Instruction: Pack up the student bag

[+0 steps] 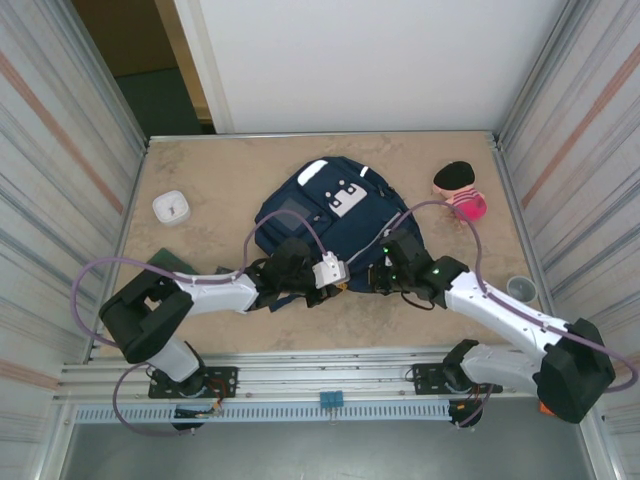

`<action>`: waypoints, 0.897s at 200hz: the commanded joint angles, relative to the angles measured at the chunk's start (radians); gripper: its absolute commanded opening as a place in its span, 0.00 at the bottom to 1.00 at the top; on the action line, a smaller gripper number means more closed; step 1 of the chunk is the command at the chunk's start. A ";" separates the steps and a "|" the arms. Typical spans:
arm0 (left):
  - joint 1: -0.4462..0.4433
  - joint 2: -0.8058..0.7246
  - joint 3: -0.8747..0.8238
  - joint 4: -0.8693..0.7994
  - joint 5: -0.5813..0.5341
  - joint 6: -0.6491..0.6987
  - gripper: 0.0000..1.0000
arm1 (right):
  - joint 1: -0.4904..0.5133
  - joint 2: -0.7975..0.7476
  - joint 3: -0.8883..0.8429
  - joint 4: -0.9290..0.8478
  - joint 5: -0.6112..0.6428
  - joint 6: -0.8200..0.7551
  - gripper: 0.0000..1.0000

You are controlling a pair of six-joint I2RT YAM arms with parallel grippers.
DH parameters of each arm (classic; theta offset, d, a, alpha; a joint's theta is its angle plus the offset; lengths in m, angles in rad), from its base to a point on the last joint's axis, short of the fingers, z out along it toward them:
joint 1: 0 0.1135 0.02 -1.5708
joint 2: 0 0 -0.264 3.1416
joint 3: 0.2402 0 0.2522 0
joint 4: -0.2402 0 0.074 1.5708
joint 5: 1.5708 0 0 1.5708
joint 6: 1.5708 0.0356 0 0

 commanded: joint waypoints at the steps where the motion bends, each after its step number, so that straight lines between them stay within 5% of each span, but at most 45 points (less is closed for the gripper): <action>1: 0.018 -0.050 0.003 -0.055 -0.012 0.045 0.00 | -0.085 -0.067 -0.001 -0.069 0.039 -0.032 0.06; 56: 0.039 -0.093 -0.012 -0.100 -0.029 0.060 0.00 | -0.268 -0.093 -0.027 -0.083 -0.102 -0.123 0.00; 91: 0.092 -0.127 -0.017 -0.124 -0.102 -0.014 0.00 | -0.218 -0.127 -0.069 0.000 -0.226 -0.095 0.00; 124: 0.141 -0.143 0.000 -0.173 -0.222 -0.062 0.19 | -0.080 -0.115 -0.115 0.112 -0.185 0.018 0.00; 155: 0.146 -0.231 -0.012 -0.221 -0.129 -0.040 0.54 | 0.014 -0.056 -0.115 0.217 -0.140 0.074 0.00; 179: 0.105 -0.301 -0.003 -0.282 -0.100 -0.039 0.64 | 0.040 -0.011 -0.101 0.252 -0.143 0.079 0.00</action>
